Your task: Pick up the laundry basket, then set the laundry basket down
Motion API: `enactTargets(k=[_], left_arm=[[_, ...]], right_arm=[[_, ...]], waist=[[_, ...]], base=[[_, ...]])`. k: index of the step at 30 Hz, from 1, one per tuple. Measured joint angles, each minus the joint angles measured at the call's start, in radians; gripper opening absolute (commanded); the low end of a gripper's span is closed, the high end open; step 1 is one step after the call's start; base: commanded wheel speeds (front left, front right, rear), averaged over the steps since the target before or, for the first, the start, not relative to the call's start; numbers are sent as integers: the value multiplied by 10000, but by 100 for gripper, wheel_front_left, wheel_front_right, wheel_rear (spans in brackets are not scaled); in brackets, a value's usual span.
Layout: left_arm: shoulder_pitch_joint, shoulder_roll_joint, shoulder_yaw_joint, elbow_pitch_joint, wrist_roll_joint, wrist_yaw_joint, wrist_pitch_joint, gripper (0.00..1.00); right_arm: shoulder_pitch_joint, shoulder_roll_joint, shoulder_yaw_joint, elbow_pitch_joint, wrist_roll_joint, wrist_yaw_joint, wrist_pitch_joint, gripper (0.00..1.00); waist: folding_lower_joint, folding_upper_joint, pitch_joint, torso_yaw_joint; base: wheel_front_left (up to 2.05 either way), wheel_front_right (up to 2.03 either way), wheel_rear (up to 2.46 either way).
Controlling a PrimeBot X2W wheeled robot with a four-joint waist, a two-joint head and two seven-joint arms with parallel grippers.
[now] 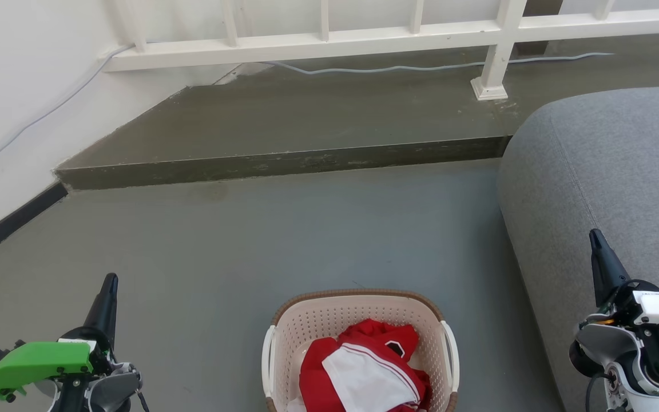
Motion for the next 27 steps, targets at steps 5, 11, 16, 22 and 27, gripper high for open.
enactTargets(k=[5,11,16,22,27], left_arm=[[0,0,2,0,0,2,2,0],[0,-2,2,0,0,2,2,0],[0,-2,2,0,0,2,2,0],[0,-2,2,0,0,2,2,0],[0,-2,4,0,0,2,2,0]], right_arm=[[0,2,0,0,0,0,0,0],[0,2,-2,0,0,0,0,0],[0,4,-2,0,0,0,0,0],[0,4,-2,0,-2,0,0,0],[0,4,-4,0,-2,0,0,0]], waist=[[0,0,0,0],[0,0,0,0],[0,0,0,0],[0,0,0,0],[0,0,0,0]], base=[[0,0,0],[0,0,0],[0,0,0],[0,0,0],[0,0,0]])
